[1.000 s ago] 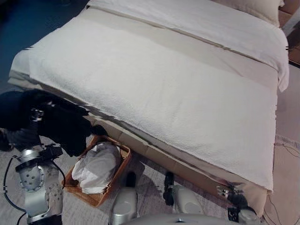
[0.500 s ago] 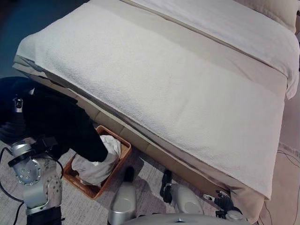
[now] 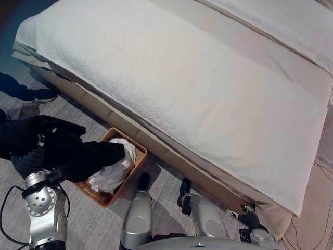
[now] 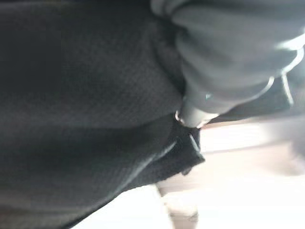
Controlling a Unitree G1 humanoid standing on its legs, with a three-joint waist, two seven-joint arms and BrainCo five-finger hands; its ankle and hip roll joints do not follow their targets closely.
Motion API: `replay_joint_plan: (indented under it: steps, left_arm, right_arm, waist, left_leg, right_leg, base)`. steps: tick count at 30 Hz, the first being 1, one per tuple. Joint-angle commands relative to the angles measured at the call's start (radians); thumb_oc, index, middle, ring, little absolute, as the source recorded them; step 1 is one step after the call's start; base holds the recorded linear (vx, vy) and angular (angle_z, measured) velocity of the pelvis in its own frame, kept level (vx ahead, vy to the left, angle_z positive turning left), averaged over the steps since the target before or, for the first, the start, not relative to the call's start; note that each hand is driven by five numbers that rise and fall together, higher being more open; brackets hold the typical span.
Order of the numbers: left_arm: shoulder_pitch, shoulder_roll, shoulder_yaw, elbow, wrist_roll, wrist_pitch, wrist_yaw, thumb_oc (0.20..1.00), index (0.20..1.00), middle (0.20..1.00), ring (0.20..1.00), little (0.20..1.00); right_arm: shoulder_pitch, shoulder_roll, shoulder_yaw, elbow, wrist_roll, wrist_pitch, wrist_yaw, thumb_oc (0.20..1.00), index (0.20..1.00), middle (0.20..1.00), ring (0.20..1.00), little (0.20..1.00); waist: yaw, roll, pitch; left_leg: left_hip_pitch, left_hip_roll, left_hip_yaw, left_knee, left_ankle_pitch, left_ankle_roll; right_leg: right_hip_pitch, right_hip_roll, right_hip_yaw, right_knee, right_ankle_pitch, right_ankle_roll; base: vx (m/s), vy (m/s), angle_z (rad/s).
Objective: Pick up clothes into the bucket
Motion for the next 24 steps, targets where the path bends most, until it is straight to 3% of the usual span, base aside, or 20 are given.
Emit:
replay_joint_plan:
  steps: [1, 9, 13, 18, 24]
  left_arm:
    - [-0.016, 0.076, -0.022, 0.029, 0.095, -0.031, 0.043, 0.2, 0.2, 0.2, 0.2, 0.2]
    - [-0.118, 0.136, -0.138, 0.266, 0.165, 0.002, 0.094, 0.2, 0.2, 0.2, 0.2, 0.2]
    - [-0.176, 0.158, -0.197, 0.356, 0.188, 0.027, 0.111, 0.2, 0.2, 0.2, 0.2, 0.2]
    - [-0.269, 0.2, -0.269, 0.459, 0.215, 0.055, 0.14, 0.2, 0.2, 0.2, 0.2, 0.2]
    - [-0.346, 0.252, -0.311, 0.548, 0.232, 0.089, 0.151, 0.2, 0.2, 0.2, 0.2, 0.2]
  right_arm:
    - [0.013, -0.029, 0.026, -0.039, 0.021, -0.038, -0.039, 1.0, 1.0, 1.0, 1.0, 1.0]
    - [-0.012, -0.046, 0.04, -0.091, 0.034, -0.062, -0.074, 1.0, 1.0, 1.0, 1.0, 1.0]
    - [-0.029, -0.058, 0.052, -0.143, 0.045, -0.079, -0.09, 1.0, 1.0, 1.0, 1.0, 1.0]
    - [-0.049, -0.093, 0.063, -0.215, 0.07, -0.1, -0.109, 1.0, 1.0, 1.0, 1.0, 1.0]
    - [-0.067, -0.123, 0.066, -0.252, 0.085, -0.106, -0.127, 1.0, 1.0, 1.0, 1.0, 1.0]
  waist:
    - [-0.008, -0.018, -0.012]
    - [-0.029, -0.026, 0.039]
    - [-0.051, -0.025, 0.077]
    - [-0.095, -0.026, 0.09]
    - [-0.127, -0.036, 0.09]
  left_leg:
    - [-0.07, -0.015, -0.002, 0.075, -0.022, 0.008]
    - [-0.131, -0.014, 0.01, 0.137, -0.034, 0.013]
    - [-0.189, -0.017, 0.025, 0.226, -0.068, 0.028]
    - [-0.355, -0.026, 0.047, 0.373, -0.115, 0.05]
    - [-0.502, -0.021, 0.052, 0.471, -0.136, 0.057]
  right_leg:
    - [0.014, -0.041, 0.015, -0.031, 0.03, 0.047]
    - [-0.048, -0.043, 0.043, 0.017, 0.022, 0.046]
    - [-0.111, -0.044, 0.075, 0.097, -0.002, 0.04]
    - [-0.283, -0.042, 0.122, 0.237, -0.039, 0.029]
    - [-0.434, -0.033, 0.144, 0.317, -0.051, 0.026]
  base:
    - [0.0, 0.0, 0.0]
    - [-0.02, 0.02, -0.03]
    - [-0.04, 0.068, -0.07]
    - [-0.04, 0.07, -0.17]
    - [-0.01, 0.034, -0.13]
